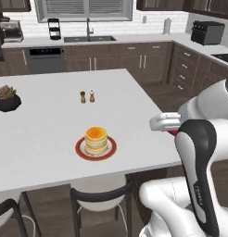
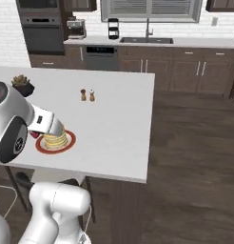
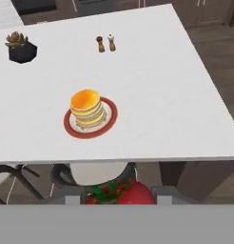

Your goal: Take the strawberry from the fridge and place it on top of the pancake, located on the dining counter.

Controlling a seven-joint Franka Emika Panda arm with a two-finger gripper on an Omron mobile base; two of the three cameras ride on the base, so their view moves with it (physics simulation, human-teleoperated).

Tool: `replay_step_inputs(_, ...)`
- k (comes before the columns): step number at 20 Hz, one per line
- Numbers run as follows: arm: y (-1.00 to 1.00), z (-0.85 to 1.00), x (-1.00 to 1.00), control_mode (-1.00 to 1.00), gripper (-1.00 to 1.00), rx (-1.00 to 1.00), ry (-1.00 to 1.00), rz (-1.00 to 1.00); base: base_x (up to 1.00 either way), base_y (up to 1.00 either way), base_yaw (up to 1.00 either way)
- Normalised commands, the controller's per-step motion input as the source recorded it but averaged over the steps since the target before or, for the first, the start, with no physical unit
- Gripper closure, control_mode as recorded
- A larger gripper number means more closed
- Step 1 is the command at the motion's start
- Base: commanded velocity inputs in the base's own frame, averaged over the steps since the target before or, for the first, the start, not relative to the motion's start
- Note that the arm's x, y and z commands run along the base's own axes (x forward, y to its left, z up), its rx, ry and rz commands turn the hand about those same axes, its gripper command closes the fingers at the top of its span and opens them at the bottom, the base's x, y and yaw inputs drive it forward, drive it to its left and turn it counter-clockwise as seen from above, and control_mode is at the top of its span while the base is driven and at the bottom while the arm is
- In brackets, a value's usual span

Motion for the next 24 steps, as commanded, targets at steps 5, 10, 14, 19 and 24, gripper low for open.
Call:
replay_step_inputs(5,0.0,0.0,0.0,1.0,1.0,0.0,0.0,0.0,-0.08,0.97,0.01)
replay_step_inputs(10,0.0,0.0,0.0,1.0,1.0,0.0,0.0,0.0,0.1,0.73,0.13)
replay_step_inputs(14,0.0,0.0,0.0,1.0,1.0,0.0,0.0,0.0,0.95,-0.05,0.01)
replay_step_inputs(19,-0.05,-0.01,0.2,-1.0,1.0,0.02,0.03,0.01,0.8,-0.17,0.0)
replay_step_inputs(24,-0.19,-0.19,1.0,-1.0,1.0,0.02,0.32,0.1,0.0,0.0,0.0)
